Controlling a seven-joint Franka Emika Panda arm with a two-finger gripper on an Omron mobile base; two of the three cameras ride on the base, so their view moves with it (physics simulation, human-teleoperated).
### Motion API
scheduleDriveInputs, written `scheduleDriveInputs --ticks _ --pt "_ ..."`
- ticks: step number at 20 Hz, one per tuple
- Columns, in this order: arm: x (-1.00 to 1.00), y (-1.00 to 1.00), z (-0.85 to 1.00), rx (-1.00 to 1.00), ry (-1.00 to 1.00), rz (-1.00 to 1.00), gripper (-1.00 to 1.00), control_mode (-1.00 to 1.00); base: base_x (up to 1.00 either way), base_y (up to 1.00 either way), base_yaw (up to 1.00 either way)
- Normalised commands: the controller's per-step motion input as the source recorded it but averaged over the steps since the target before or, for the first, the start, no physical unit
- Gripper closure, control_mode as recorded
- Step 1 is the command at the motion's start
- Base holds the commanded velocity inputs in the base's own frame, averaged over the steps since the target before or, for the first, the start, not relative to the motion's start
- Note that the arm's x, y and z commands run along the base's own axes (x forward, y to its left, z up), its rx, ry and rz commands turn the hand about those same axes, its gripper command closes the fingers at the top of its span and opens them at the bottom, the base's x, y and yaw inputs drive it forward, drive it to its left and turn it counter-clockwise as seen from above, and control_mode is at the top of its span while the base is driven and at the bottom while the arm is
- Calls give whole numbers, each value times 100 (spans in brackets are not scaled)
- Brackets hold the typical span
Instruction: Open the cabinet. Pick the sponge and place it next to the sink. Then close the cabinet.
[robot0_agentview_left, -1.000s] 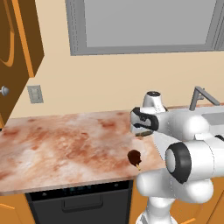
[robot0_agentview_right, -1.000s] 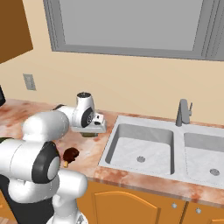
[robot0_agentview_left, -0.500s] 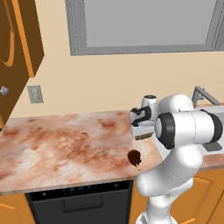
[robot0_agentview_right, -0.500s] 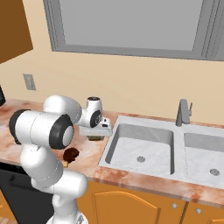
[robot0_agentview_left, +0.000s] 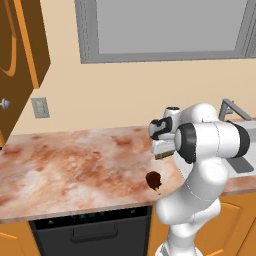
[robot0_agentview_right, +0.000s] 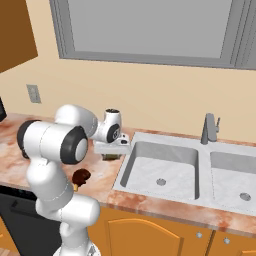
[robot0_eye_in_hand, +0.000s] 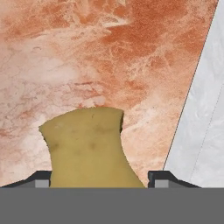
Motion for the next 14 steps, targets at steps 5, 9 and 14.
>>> scheduleDriveInputs --ticks 5,9,14 --pt "1 -5 -17 8 -1 4 100 -100 0 0 0" --pt "1 -8 -6 8 -2 0 100 -100 0 0 0" --pt "4 -9 -3 5 -1 0 100 -100 0 0 0"
